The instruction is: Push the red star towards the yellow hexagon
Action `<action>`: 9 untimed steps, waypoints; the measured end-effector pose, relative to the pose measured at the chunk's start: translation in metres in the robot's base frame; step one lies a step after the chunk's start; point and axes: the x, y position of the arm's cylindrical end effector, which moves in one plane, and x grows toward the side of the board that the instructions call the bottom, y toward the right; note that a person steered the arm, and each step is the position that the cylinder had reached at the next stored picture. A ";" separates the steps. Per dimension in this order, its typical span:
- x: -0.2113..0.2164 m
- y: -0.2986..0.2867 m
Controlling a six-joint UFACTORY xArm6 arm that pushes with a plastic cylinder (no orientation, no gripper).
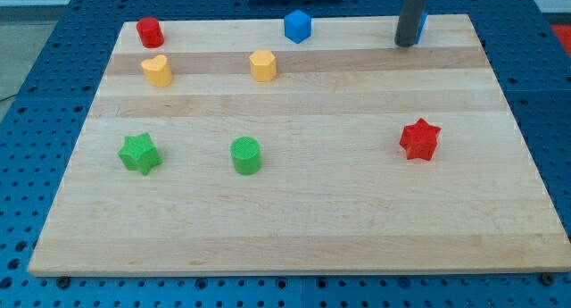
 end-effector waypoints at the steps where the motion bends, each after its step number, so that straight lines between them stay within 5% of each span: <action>1: 0.032 0.000; 5: 0.050 -0.034; 8: 0.128 0.111; 9: 0.171 0.112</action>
